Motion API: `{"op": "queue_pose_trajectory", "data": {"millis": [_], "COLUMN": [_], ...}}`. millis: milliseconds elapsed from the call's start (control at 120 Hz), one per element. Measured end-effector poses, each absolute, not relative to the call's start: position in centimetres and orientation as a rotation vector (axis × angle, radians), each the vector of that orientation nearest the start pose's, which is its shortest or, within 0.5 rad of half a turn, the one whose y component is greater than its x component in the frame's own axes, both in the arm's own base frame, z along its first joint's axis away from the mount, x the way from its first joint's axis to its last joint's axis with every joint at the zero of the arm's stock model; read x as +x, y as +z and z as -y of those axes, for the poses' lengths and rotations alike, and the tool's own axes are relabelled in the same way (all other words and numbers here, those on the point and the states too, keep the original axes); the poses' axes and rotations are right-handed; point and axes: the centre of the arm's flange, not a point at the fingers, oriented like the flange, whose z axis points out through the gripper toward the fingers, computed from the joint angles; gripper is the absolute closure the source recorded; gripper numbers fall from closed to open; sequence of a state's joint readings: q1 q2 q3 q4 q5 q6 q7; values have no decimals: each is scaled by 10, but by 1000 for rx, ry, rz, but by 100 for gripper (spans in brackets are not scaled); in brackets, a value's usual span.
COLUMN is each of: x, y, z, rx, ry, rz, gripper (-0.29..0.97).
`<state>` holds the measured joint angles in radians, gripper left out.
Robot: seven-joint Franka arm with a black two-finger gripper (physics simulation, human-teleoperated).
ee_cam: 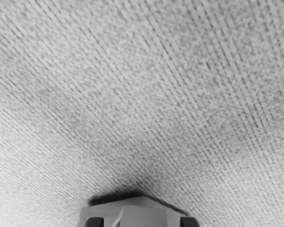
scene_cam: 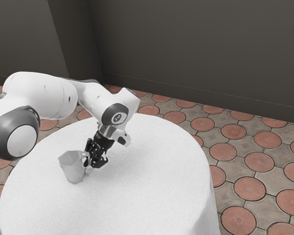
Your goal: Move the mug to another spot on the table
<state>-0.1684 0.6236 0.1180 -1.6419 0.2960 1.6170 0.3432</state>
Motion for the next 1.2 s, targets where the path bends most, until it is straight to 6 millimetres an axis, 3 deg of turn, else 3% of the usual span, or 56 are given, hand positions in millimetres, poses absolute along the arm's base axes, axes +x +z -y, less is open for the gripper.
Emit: {"op": "queue_pose_trajectory", "data": {"millis": [375,567,883,1200], "x": [604,604,601,622], "y": [231,239,241,274], "z": [7,16,18,38], "rx": [-2628,-2608,-2581,-2563], "ry": [1054,1101,1152,1055], "rz": [-663,-665,-658,-686], "gripper": [58,58,70,75]}}
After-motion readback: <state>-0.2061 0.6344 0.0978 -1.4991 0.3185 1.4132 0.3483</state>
